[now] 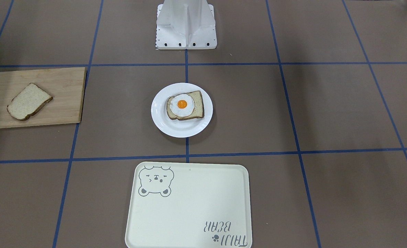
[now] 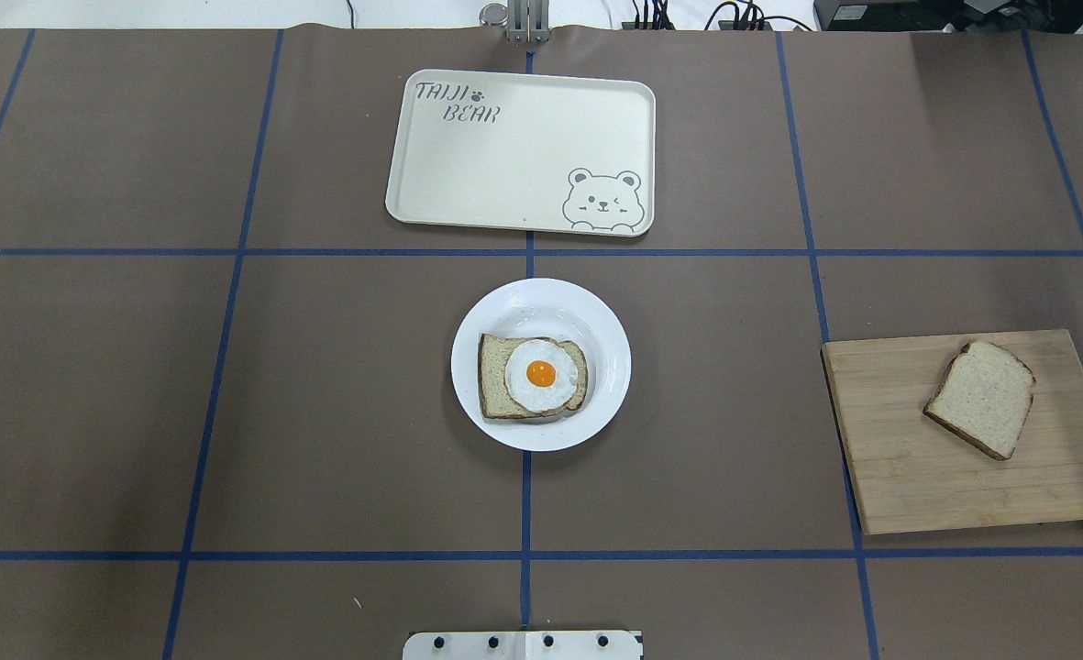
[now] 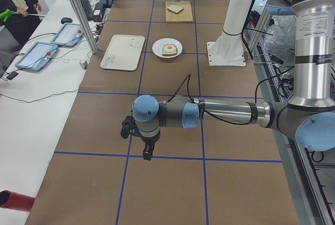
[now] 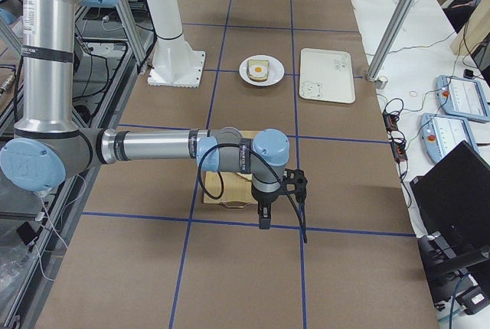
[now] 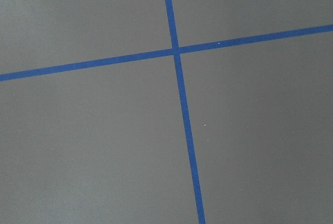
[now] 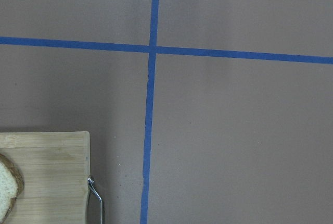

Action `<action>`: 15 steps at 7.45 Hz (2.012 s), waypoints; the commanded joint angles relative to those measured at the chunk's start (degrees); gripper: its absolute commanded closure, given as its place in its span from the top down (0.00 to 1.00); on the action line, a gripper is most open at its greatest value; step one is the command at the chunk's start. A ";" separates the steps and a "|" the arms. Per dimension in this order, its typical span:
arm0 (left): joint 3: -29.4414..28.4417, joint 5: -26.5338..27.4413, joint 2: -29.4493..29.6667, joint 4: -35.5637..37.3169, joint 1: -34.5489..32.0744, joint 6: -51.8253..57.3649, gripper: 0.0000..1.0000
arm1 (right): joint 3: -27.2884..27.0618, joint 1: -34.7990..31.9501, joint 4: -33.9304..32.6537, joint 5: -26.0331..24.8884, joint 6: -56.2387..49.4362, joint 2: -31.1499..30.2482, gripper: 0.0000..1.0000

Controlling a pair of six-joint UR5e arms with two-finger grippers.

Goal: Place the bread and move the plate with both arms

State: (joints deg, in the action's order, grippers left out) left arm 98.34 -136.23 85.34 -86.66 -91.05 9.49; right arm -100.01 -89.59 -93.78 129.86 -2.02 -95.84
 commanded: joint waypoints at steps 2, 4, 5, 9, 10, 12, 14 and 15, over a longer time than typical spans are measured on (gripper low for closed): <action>1.84 0.00 0.00 0.00 -0.09 -0.17 0.98 | -0.10 -0.06 0.00 -0.04 0.00 0.13 1.00; 4.22 0.00 0.69 0.00 0.00 -0.17 0.98 | -0.10 -0.06 0.00 -0.31 0.00 0.13 1.00; 5.27 -0.26 1.05 -0.52 0.00 -0.44 0.98 | -0.53 -0.06 0.09 0.04 0.09 0.74 1.00; 5.37 -0.26 3.23 -9.12 0.00 -0.35 0.98 | -1.59 0.03 0.53 0.04 -0.61 3.82 1.00; 4.67 -0.44 3.86 -10.53 0.00 -0.44 0.98 | -2.55 -0.06 2.53 0.22 -0.70 3.04 1.00; 4.32 -0.70 3.95 -16.57 0.00 -0.35 0.98 | -2.30 0.29 12.18 1.01 0.52 1.54 1.00; 4.76 -0.70 3.60 -19.40 0.00 -3.15 0.98 | -2.47 1.60 16.22 6.35 13.18 0.40 1.00; 4.58 -0.61 3.51 -20.38 0.00 -3.42 0.98 | -2.38 4.66 26.44 6.11 24.06 -2.91 1.00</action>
State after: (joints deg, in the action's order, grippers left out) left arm 103.07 -136.91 89.04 -105.30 -91.07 6.89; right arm -102.37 -87.68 -76.78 135.04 9.97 -95.86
